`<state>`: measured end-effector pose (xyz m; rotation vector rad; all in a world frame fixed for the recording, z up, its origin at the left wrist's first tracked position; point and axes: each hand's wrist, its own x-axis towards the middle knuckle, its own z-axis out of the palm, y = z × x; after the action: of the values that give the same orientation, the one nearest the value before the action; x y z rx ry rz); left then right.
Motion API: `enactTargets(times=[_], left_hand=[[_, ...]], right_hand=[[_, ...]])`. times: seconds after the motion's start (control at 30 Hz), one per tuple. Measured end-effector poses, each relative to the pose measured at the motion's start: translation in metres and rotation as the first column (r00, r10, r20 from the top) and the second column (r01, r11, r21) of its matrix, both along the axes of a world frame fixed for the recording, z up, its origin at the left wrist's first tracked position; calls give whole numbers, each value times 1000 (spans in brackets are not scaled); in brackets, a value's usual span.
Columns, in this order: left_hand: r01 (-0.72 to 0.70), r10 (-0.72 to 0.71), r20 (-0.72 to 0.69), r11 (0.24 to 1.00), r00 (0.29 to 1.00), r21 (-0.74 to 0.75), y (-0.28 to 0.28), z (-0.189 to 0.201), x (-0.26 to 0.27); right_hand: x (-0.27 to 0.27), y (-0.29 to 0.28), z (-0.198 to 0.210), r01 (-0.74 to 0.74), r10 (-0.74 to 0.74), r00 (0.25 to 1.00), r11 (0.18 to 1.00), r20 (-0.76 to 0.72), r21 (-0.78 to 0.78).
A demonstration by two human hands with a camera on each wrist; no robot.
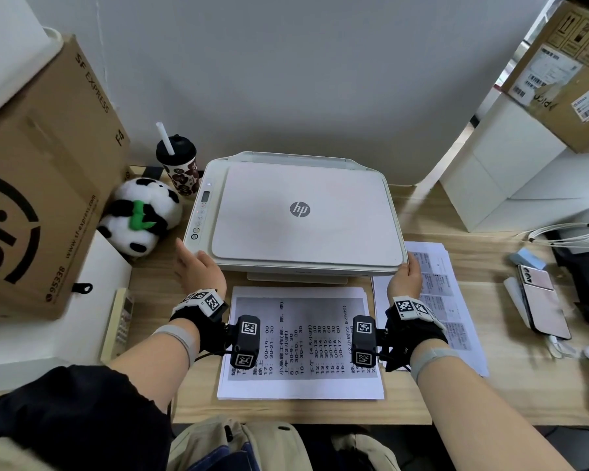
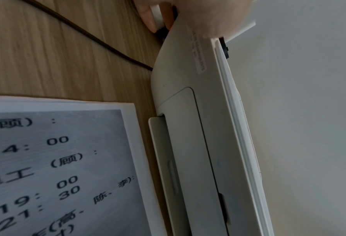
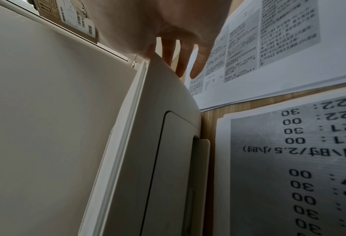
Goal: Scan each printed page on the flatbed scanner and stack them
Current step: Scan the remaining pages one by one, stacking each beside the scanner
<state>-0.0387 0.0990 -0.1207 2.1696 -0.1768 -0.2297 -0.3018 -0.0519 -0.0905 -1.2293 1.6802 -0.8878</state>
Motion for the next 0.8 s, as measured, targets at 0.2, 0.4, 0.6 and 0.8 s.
enactTargets(times=[0.2,0.4,0.6,0.8], left_hand=[[4,-4,-12,1000,1000,-4,1,4,1],[62,-62,-6,993,998,104,3,31,12],[310,-389,61,812,919,495,-6,55,22],[395,-381,-108,862,918,317,-20,55,37]], right_hand=[[0,-2,-2,-1,1,1000,1000,2,4],[1,-3,-4,4,-4,1000,1000,2,-14],[1,-3,-4,14,-14,1000,1000,-21,-24],[0,-5,-2,75,-75,997,997,18,11]])
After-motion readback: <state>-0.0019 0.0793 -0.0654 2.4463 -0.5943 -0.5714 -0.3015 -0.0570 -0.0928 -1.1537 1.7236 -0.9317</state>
